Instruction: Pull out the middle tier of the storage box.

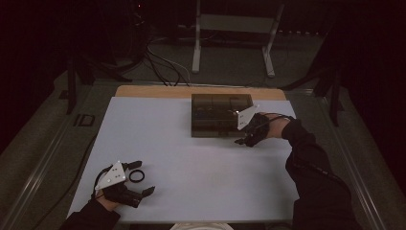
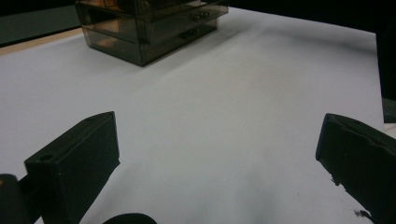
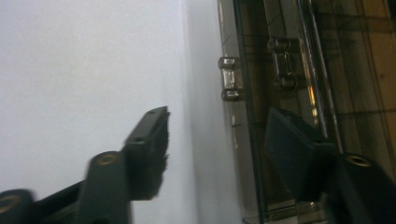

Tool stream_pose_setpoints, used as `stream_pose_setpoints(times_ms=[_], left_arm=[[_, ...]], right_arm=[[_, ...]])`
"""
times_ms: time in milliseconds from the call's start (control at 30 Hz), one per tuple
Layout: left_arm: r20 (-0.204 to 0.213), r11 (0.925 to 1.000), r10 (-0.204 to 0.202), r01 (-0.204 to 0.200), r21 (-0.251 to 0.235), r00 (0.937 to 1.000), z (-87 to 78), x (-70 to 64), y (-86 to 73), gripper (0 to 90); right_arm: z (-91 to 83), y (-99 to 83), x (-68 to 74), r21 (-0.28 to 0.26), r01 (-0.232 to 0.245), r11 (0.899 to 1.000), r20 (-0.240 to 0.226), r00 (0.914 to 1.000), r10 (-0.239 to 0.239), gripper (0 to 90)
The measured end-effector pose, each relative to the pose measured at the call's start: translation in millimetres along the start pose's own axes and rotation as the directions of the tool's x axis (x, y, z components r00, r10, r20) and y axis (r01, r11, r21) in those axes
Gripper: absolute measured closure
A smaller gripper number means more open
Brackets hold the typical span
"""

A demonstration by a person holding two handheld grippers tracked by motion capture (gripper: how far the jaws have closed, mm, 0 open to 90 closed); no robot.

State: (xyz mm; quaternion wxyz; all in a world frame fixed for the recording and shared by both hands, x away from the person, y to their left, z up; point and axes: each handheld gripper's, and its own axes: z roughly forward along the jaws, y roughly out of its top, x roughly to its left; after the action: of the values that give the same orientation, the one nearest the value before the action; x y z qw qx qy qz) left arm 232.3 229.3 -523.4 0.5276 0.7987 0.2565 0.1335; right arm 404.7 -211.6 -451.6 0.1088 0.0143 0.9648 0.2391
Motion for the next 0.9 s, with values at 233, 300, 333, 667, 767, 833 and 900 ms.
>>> stream_pose_setpoints(times_ms=[233, 300, 333, 667, 767, 833, 900], left_arm=[[0.000, 1.0000, 0.009, -0.009, 0.003, 1.0000, 0.2, -1.0, 0.2, 1.0], [0.000, 1.0000, 0.005, -0.005, 0.006, 1.0000, 0.2, -0.3, -0.4, 1.0], [0.001, 1.0000, 0.002, -0.002, 0.008, 1.0000, 0.3, 0.3, -0.6, 1.0], [-0.004, 0.9999, 0.008, -0.008, 0.012, 1.0000, 0.7, -1.0, -0.4, 1.0], [-0.004, 0.9999, 0.008, -0.008, 0.014, 1.0000, 0.5, -0.3, -0.2, 1.0], [-0.001, 0.9999, 0.008, -0.008, 0.009, 1.0000, 0.5, -0.8, -0.3, 1.0], [-0.003, 0.9998, 0.011, -0.011, 0.014, 0.9999, 0.6, -1.0, -0.7, 1.0]], right_arm=[[7.4, -3.8, -8.7, -0.006, 0.064, 0.998, 0.002, 0.9980, -0.064, 62.1], [9.5, -4.4, -12.3, 0.002, 0.077, 0.997, 0.003, 0.9970, -0.077, 66.6], [10.8, -4.8, -14.2, 0.004, 0.090, 0.996, -0.001, 0.9960, -0.090, 67.6], [24.0, -8.7, -25.6, 0.082, 0.102, 0.991, -0.016, 0.9948, -0.101, 76.4], [26.0, -8.1, -28.4, 0.105, 0.103, 0.989, -0.032, 0.9945, -0.100, 79.8], [27.9, -6.9, -30.2, 0.123, 0.109, 0.986, -0.041, 0.9936, -0.105, 81.1], [30.8, -5.3, -31.6, 0.148, 0.114, 0.982, -0.050, 0.9930, -0.107, 81.2]])
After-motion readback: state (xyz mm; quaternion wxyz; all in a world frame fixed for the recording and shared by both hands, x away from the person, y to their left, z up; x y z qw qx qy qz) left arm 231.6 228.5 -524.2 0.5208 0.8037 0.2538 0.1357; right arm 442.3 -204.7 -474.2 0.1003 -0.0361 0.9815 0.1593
